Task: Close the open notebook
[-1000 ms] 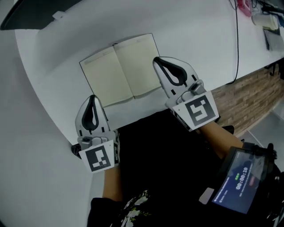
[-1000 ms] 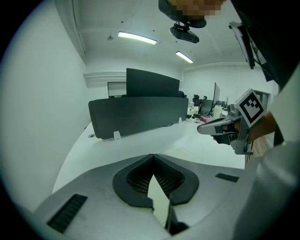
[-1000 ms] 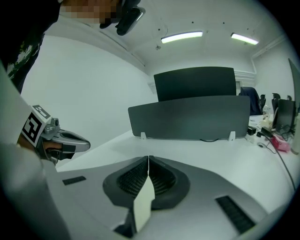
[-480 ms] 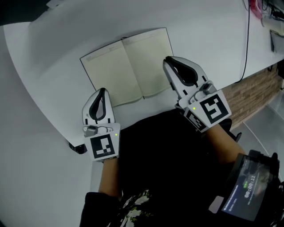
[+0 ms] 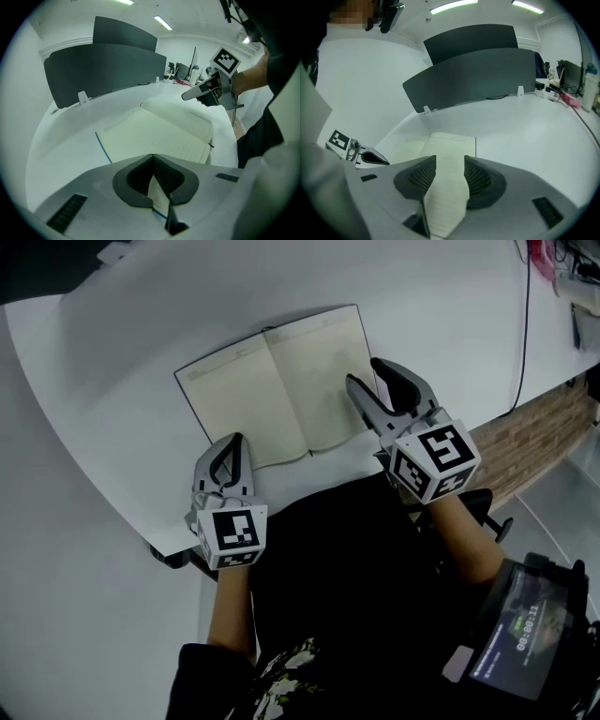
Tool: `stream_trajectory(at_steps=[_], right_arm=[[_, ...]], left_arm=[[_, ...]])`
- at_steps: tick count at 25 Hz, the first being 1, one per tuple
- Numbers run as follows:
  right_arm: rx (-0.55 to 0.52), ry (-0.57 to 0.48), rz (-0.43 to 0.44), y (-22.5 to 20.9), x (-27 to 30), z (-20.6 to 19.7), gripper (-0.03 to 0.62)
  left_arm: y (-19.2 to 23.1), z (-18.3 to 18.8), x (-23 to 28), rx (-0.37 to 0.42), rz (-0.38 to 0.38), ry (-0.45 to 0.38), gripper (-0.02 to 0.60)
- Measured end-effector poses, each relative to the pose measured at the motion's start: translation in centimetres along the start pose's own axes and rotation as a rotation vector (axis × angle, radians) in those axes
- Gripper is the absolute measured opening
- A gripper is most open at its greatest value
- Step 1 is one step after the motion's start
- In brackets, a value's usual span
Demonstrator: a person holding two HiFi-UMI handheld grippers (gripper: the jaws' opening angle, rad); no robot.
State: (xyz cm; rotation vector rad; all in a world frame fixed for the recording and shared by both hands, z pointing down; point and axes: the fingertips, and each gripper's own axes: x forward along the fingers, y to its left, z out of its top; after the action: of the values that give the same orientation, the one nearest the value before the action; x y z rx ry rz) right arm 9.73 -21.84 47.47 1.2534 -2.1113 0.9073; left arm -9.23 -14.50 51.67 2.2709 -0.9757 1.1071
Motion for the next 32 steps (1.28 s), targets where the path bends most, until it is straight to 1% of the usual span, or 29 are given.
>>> stream_trajectory(at_steps=[2,5,7,9,13,18,22,24,28,32], right_arm=[[-0.006,0.024,-0.016,-0.4,0.2,-0.6,0.224],[0.040,0.066,-0.021,-1.1,0.5,-1.8,0.224],[0.076,0.087,-0.024,-1.6,0.7,-2.4,0.224],[0.086,0.097,-0.024,-1.8,0.8,-2.7,0.224],[0.092,0.104,-0.015,-1.6,1.1,-2.9,0.224],[0.091,0.101,-0.027,-1.8,1.2,-3.0,0.224],[0.121,0.086,-0.031,-1.8,1.3,-3.0,0.224],[0.139,0.083,-0.026,-1.7,1.3,-3.0,0.224],[0.150,0.088,-0.007,-0.9,1.4,-3.0,0.224],[0.167,0.098,0.040,2.1,1.9,-3.1,0.224]], left_arm=[[-0.1,-0.2,0.0,0.014,0.003,0.008,0.006],[-0.1,-0.2,-0.1,0.032,0.010,0.018,0.006],[-0.1,-0.2,-0.1,0.027,0.013,0.023,0.006],[-0.2,-0.1,0.0,0.019,0.013,0.019,0.006],[-0.2,-0.1,-0.1,0.013,0.014,0.016,0.006],[-0.2,-0.1,-0.1,-0.002,0.016,0.011,0.006],[-0.2,0.0,0.0,0.034,0.022,0.019,0.006],[-0.3,0.0,0.0,0.035,0.023,0.021,0.006],[-0.2,0.0,-0.1,0.036,0.022,0.021,0.006],[0.4,-0.6,-1.1,0.034,0.026,0.015,0.006]])
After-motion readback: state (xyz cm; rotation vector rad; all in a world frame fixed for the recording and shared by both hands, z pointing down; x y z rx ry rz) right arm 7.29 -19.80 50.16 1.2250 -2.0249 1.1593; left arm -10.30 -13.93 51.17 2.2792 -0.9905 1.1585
